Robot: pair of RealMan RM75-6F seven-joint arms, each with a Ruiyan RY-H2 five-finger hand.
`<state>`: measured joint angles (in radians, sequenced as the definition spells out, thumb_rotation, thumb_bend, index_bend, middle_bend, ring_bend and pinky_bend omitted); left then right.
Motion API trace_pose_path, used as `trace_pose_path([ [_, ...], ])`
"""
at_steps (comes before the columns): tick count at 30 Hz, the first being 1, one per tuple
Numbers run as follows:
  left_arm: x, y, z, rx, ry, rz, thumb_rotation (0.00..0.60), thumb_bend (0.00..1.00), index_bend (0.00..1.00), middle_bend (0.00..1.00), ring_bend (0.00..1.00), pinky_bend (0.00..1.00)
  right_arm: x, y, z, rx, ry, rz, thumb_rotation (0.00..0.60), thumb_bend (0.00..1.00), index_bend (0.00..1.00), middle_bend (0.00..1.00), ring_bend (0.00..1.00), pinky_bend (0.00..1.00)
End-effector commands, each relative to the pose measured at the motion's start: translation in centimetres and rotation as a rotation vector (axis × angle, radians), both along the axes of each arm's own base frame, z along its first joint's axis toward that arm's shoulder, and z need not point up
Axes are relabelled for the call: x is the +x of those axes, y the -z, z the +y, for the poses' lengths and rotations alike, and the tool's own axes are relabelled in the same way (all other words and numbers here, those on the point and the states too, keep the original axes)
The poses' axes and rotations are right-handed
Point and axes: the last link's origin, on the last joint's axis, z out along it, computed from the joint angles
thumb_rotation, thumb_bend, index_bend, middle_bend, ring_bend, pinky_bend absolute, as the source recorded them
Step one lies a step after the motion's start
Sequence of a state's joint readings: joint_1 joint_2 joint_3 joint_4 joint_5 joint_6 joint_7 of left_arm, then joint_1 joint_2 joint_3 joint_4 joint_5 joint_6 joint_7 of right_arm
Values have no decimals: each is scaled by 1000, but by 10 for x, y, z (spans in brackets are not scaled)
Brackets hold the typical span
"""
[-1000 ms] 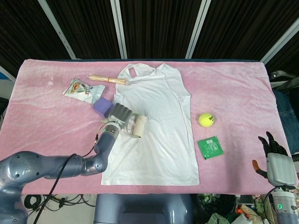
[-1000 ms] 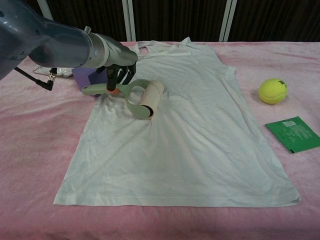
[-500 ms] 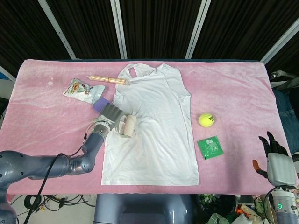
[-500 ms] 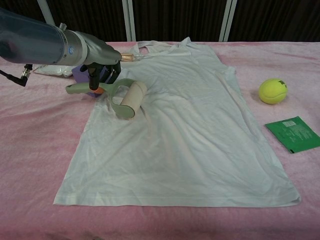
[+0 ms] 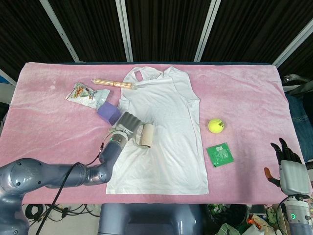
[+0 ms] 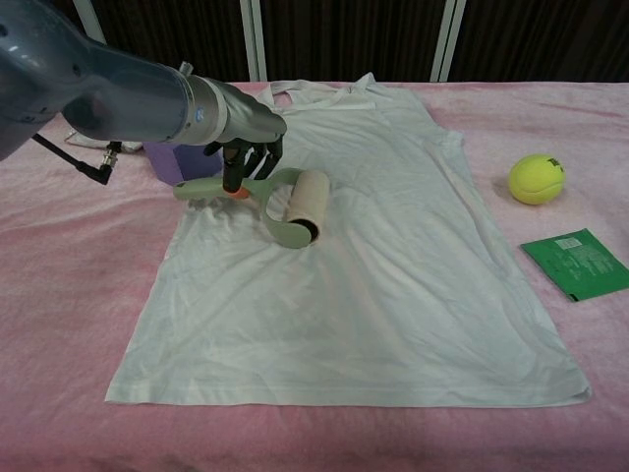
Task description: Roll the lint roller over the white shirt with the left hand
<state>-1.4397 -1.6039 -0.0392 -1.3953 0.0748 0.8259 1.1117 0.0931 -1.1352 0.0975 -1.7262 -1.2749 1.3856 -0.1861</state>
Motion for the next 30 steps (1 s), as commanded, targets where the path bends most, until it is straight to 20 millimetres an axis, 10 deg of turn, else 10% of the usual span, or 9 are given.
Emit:
trace_pose_path([
  [1,12,8,-2,-10,3,-21,600,570,610,607,439,610,0,0,0,0,0,0,600,263,172,15,154,208],
  [19,68,50,-9,-40,10,-56,600,570,614,609,442,610,-1,0,1,3,6,-5,600,263,172,15,153,209],
  [30,52,31,0,3,-2,-3,600,576,616,610,445,610,0,1,1,8,4,-4,600,263,173,15,154,209],
])
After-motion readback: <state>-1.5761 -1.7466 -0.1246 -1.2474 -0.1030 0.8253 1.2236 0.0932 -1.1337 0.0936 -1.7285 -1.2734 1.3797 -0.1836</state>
